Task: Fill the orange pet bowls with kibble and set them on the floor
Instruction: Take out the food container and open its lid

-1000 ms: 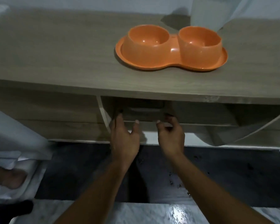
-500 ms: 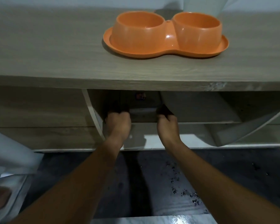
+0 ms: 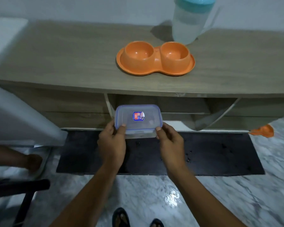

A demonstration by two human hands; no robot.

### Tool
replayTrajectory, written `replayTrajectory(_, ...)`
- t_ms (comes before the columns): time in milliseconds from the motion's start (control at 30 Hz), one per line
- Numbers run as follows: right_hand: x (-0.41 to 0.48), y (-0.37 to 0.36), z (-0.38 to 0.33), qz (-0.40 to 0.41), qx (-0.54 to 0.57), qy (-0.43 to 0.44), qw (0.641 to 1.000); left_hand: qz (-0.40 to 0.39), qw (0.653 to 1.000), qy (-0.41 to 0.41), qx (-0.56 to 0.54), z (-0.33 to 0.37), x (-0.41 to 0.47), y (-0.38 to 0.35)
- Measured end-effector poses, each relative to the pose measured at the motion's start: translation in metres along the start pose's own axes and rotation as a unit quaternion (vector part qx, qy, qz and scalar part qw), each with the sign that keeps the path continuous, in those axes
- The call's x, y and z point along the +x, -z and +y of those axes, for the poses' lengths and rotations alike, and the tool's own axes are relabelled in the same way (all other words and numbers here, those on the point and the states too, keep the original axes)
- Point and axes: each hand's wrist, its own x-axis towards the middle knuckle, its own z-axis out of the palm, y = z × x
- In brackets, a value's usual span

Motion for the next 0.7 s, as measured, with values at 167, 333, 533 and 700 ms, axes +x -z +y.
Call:
replayTrajectory(167,-0.043,0.013,-0.086,-0.007,-0.005,-0.011,1.0,-0.017,0.999,-0.018,-0.047,0.085,-0.032,0.038)
replayTrajectory(333,-0.042,0.001,-0.178,-0.04,0.014,0.025,0.999,-0.044,0.992,0.0,-0.114,0.165,-0.017,0.066)
replayTrajectory(533,0.003,-0.047,-0.239,-0.127,-0.032,-0.018,0.991,-0.079,0.98,0.075,-0.164,0.215,0.061,0.094)
replayTrajectory(700,0.064,-0.116,-0.256,-0.16,-0.093,-0.073,0.98,-0.129,0.972,0.13,-0.149,0.222,0.159,0.112)
